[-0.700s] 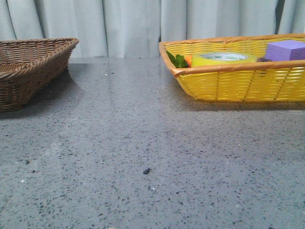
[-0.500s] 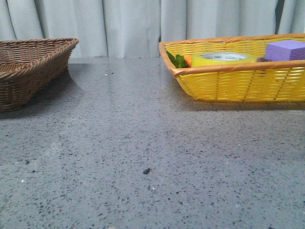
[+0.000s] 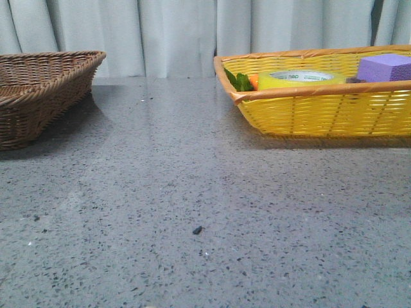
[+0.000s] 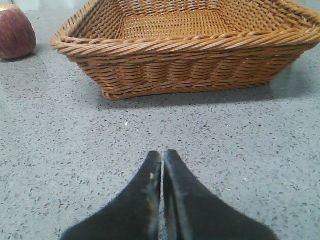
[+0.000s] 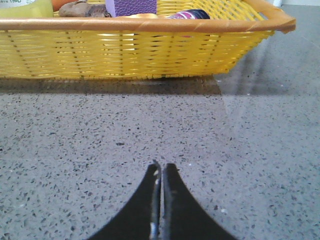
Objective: Transfer tape with both arms
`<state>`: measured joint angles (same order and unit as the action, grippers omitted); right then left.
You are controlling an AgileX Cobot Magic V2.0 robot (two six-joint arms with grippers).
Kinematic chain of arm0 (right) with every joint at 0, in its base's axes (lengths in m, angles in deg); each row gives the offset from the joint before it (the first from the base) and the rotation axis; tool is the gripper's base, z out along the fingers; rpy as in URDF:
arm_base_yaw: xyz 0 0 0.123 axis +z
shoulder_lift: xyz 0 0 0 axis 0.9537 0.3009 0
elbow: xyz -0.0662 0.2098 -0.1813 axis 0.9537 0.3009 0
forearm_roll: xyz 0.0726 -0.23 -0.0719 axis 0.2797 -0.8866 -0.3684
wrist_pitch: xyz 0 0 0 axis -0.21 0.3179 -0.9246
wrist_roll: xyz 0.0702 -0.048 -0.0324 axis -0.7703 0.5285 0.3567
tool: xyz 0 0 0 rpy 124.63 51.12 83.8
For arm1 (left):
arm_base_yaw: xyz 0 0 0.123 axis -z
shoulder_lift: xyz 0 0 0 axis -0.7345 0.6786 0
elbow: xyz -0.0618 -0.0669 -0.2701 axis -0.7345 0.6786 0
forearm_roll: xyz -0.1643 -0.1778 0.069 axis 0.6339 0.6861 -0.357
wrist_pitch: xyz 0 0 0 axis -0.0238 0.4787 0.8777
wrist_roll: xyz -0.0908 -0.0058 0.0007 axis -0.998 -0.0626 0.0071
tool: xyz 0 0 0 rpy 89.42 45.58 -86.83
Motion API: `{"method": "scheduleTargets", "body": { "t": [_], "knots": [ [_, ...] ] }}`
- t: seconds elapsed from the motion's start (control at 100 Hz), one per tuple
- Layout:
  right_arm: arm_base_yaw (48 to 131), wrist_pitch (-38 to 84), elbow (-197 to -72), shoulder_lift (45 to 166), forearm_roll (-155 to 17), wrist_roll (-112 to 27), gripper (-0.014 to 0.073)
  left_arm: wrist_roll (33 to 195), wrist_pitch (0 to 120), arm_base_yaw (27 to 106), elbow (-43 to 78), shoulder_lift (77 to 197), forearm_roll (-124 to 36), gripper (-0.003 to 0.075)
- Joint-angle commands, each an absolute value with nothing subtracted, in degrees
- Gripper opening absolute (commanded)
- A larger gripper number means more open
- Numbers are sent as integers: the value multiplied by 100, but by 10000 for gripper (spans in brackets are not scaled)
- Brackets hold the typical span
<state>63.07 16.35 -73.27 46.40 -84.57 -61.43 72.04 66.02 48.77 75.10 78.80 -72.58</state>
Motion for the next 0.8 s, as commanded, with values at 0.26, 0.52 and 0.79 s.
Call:
{"method": "scheduleTargets", "body": {
  "t": [0.26, 0.52, 0.79],
  "knots": [
    [6286, 1718, -7206, 4551, -8513, -6146, -68, 7176, 6251, 4872, 7570, 7712, -7390, -20],
    [6286, 1718, -7206, 4551, -8513, -6146, -68, 7176, 6242, 4872, 7570, 7712, -7379, -20],
    [6286, 1718, -7206, 4551, -8513, -6146, -68, 7176, 6114, 4872, 7570, 7712, -7369, -20]
  ]
}}
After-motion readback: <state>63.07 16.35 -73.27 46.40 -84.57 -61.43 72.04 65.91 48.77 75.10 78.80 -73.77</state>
